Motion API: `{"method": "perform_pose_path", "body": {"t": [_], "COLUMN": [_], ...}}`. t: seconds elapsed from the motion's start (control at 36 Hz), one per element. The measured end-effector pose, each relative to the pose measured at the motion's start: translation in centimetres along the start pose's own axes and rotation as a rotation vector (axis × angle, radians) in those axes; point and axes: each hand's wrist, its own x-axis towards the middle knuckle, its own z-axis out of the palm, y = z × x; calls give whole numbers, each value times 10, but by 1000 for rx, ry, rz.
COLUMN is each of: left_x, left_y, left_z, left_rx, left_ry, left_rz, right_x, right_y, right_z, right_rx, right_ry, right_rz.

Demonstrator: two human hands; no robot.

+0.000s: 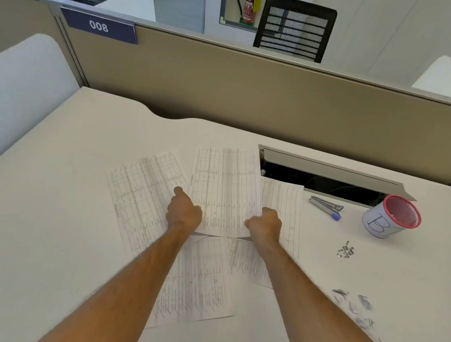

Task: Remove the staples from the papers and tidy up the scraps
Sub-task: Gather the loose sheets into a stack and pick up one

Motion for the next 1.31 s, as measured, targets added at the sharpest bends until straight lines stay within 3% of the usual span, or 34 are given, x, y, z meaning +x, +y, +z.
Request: {"method": "perform_pose_path", "body": {"t": [0.22, 0.56, 0.72, 0.86, 1.11, 1.31], "left_x": [-19, -73, -100, -118, -119, -116], "left_y": [4, 6, 4, 2, -14, -16], "left_z": [-2, 14, 31, 42, 53, 48], "left_rx": [-226, -300, -249, -72, 114, 554], "left_ry": [-62, -198, -298, -325, -234, -133], "left_rz": [53, 192, 285, 395, 413, 494], "right_x": [-8, -24, -21, -22, -22, -21], "right_y": [12, 29, 45, 55, 68, 62], "right_z": [-30, -96, -121, -129, -108, -89], "right_rx": [217, 368, 398, 341, 276, 206], "right_ry": [-135, -207, -101, 39, 59, 56], "right_rz": [-7, 37, 58, 136, 150, 118]}}
